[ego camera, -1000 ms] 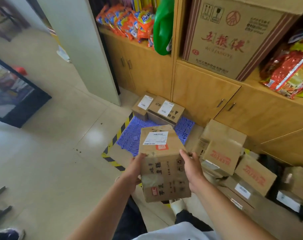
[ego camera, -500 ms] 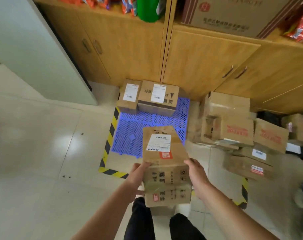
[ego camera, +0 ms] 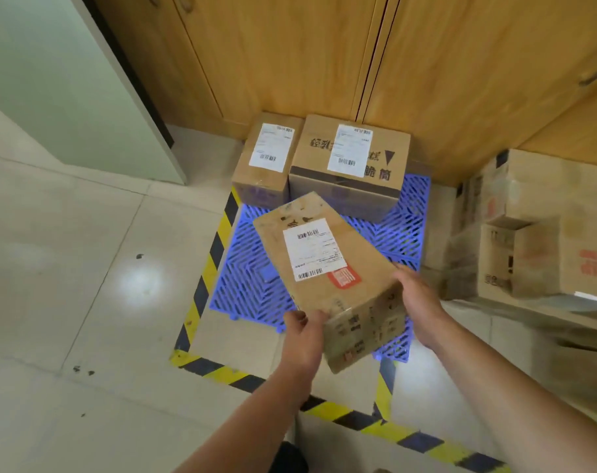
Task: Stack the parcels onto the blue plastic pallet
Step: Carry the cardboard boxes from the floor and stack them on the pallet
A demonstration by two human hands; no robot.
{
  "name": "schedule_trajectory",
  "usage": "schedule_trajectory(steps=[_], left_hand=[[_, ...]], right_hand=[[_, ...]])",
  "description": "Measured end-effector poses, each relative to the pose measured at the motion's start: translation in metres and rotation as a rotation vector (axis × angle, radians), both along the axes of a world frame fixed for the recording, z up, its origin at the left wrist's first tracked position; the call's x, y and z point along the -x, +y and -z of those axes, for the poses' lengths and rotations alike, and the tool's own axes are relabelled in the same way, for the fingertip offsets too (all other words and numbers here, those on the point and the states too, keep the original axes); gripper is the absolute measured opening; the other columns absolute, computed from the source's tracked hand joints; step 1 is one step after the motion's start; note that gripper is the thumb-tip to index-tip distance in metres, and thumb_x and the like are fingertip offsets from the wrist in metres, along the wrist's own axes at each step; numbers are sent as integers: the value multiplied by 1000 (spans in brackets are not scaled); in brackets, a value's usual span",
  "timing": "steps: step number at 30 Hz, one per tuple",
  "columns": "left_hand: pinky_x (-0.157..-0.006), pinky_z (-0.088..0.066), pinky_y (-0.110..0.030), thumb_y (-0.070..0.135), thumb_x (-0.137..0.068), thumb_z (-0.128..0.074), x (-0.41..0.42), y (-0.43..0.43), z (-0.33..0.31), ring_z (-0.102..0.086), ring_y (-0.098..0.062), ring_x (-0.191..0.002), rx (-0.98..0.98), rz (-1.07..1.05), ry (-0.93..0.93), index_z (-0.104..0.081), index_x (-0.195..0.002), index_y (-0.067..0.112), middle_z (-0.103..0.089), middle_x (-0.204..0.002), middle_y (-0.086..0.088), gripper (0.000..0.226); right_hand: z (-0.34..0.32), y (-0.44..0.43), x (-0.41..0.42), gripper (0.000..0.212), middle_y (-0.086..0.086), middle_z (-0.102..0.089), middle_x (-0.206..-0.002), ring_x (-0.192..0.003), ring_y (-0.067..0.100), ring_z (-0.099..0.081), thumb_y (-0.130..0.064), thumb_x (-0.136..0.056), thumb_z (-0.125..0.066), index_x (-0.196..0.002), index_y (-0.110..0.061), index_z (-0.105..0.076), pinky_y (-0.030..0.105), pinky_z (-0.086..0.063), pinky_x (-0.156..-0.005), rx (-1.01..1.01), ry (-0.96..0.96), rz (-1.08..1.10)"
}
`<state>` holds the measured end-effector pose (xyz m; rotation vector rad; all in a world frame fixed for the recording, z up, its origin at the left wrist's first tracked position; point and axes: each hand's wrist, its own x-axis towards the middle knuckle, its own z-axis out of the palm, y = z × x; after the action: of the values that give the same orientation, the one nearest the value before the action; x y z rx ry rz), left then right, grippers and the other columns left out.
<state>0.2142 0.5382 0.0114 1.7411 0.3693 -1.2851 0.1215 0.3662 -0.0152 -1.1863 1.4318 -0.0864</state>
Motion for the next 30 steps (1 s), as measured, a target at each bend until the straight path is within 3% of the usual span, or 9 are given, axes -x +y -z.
schedule_trajectory(steps=[4, 7, 13, 16, 19, 21, 24, 27, 30], left_hand=[[-82, -50, -34, 34, -88, -63, 1, -9, 48, -60, -12, -101, 42, 184, 65, -52, -101, 23, -62, -108, 4, 20], [-82, -52, -33, 36, -89, -63, -25, -19, 71, -61, -15, -95, 44, 386, 104, -64, -95, 21, -64, -97, 2, 16], [-90, -53, -38, 44, -90, -60, -80, -29, 89, -65, -16, -100, -59, 688, -146, -69, -99, 16, -70, -97, 4, 31], [-88, -54, -39, 49, -87, -63, -97, -17, 86, -60, -19, -105, -168, 793, -311, -63, -113, 16, -63, -106, 5, 42], [-86, -50, -40, 54, -87, -63, -110, 5, 87, -55, -30, -121, -322, 823, -344, -51, -136, 13, -55, -132, -7, 65], [-91, -53, -52, 57, -82, -64, -112, 17, 87, -50, -43, -129, -385, 884, -295, -51, -134, 5, -50, -142, -23, 74], [-76, -58, -58, 57, -79, -67, -113, 32, 81, -55, -41, -121, -513, 990, -239, -40, -141, 16, -47, -141, -17, 79], [-68, -59, -58, 53, -83, -69, -132, 48, 75, -56, -38, -115, -538, 916, -200, -22, -150, 33, -36, -150, -13, 84], [-69, -58, -60, 52, -85, -67, -154, 73, 79, -54, -39, -120, -504, 801, -199, -24, -148, 39, -33, -154, -10, 77]], right_hand=[[53, -35, -1, 20, 1, -69, -116, -91, 11, -58, -19, -97, -51, -104, -27, -68, 23, -42, -71, 94, -26, -28], [83, -56, -3, 10, 2, -69, -109, -92, 14, -57, -25, -95, -60, -92, -26, -69, 29, -40, -75, 164, -48, -124], [137, -71, -12, 16, 9, -70, -95, -78, 17, -62, -24, -83, -79, -96, -18, -73, 25, -44, -64, 234, -53, -261], [153, -60, -17, 28, 6, -65, -102, -88, 21, -63, -27, -86, -77, -109, -14, -67, 31, -48, -74, 227, 27, -404], [157, -32, -15, 26, 0, -69, -103, -89, 20, -69, -41, -91, -69, -104, -19, -65, 36, -55, -81, 124, 139, -617], [161, -4, -14, 26, 2, -72, -106, -92, 21, -71, -41, -95, -63, -109, -19, -65, 40, -58, -86, 42, 117, -698], [171, 39, -25, 25, 6, -67, -124, -100, 17, -68, -31, -102, -54, -122, -16, -56, 35, -56, -92, -51, -5, -761], [180, 78, -55, 46, 3, -56, -139, -113, 22, -61, -40, -102, -50, -142, -23, -37, 43, -56, -87, -149, -39, -677], [177, 121, -86, 50, -1, -50, -134, -103, 27, -59, -45, -102, -46, -145, -32, -24, 56, -54, -74, -394, -102, -481]])
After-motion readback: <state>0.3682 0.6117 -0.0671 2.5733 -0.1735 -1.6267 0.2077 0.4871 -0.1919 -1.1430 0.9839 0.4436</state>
